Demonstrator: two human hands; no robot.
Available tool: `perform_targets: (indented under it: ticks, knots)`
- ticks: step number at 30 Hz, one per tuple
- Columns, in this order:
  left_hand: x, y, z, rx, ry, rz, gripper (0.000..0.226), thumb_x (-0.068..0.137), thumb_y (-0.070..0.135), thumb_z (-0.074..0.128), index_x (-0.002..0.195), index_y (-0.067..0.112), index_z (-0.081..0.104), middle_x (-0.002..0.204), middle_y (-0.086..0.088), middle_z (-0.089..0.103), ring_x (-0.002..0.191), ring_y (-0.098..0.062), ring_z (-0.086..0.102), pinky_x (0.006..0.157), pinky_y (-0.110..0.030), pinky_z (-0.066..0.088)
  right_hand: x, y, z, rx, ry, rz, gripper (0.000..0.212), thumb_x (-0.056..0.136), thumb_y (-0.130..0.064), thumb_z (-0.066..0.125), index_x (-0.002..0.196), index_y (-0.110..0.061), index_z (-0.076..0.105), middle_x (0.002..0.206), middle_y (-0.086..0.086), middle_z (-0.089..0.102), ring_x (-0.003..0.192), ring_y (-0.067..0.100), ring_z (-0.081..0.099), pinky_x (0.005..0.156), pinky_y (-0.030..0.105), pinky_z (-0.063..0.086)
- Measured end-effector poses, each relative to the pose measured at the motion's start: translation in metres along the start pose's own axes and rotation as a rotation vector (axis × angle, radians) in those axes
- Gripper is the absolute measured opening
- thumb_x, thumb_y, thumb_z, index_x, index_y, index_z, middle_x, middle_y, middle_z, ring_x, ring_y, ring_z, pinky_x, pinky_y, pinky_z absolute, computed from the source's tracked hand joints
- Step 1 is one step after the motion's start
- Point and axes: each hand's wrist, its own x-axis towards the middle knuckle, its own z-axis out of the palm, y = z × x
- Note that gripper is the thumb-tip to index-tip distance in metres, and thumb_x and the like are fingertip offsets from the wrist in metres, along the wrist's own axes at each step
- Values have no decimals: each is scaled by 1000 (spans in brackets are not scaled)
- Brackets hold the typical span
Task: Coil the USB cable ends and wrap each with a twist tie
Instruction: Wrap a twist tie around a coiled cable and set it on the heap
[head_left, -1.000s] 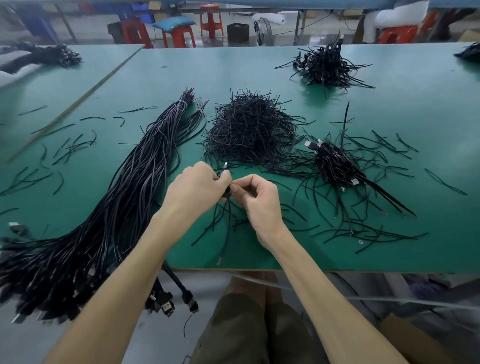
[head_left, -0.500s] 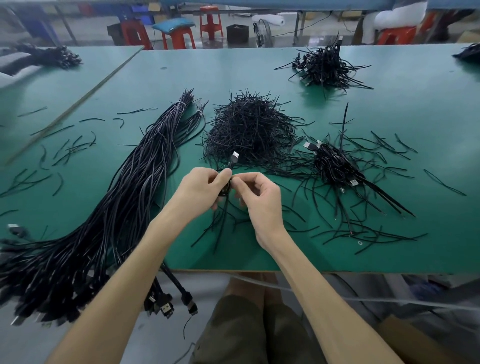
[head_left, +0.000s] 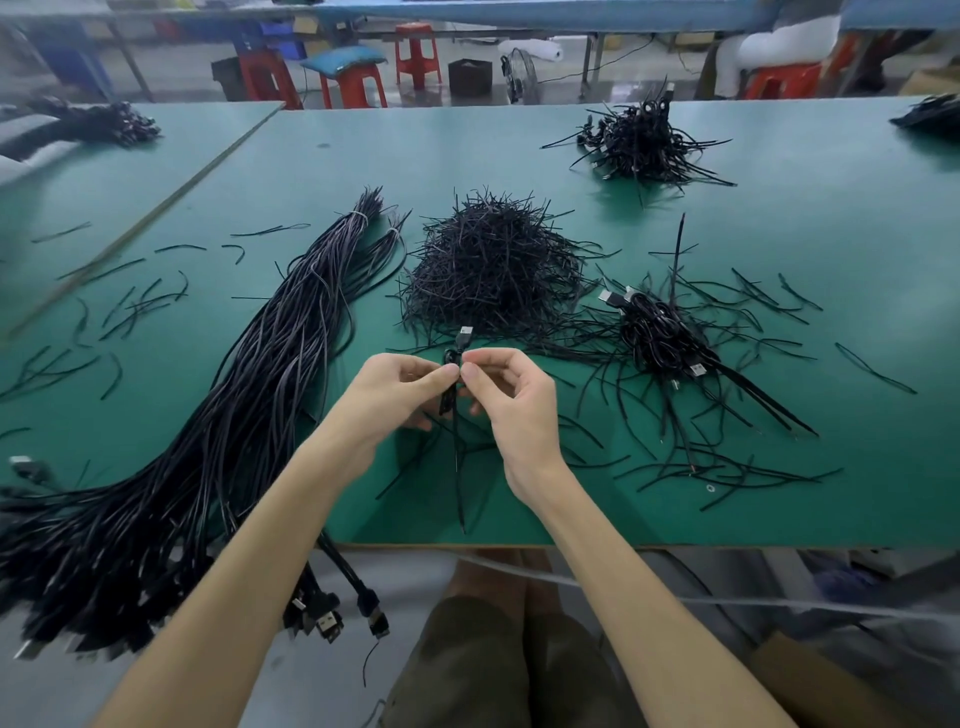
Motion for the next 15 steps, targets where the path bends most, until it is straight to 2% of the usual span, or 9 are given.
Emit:
perform_targets:
  ticks: [3, 8, 15]
  knots:
    - [-1, -3, -2, -57, -49, -21, 28, 96, 33, 69, 110, 10, 77, 101, -11, 79, 95, -23, 72, 71, -26, 55, 1, 0, 0, 19, -20, 2, 8, 91, -8, 73, 98, -11, 71, 88, 3, 75, 75, 13, 68, 62, 24, 52]
    - [-2, -5, -3, -157, -30, 6, 23, 95, 19, 70, 106, 0, 75, 101, -20, 77, 86, -22, 69, 70, -24, 59, 0, 1, 0, -3, -51, -6, 9, 90, -8, 74, 96, -13, 72, 85, 2, 75, 72, 12, 66, 62, 23, 51]
    - [-5, -1, 0, -161, -44, 101, 18, 100, 10, 63, 106, -2, 75, 100, -19, 77, 92, -27, 75, 83, -30, 61, 1, 3, 0, -42, 14, -7, 16, 86, -18, 80, 99, -18, 72, 96, 3, 74, 95, 25, 69, 82, 34, 60]
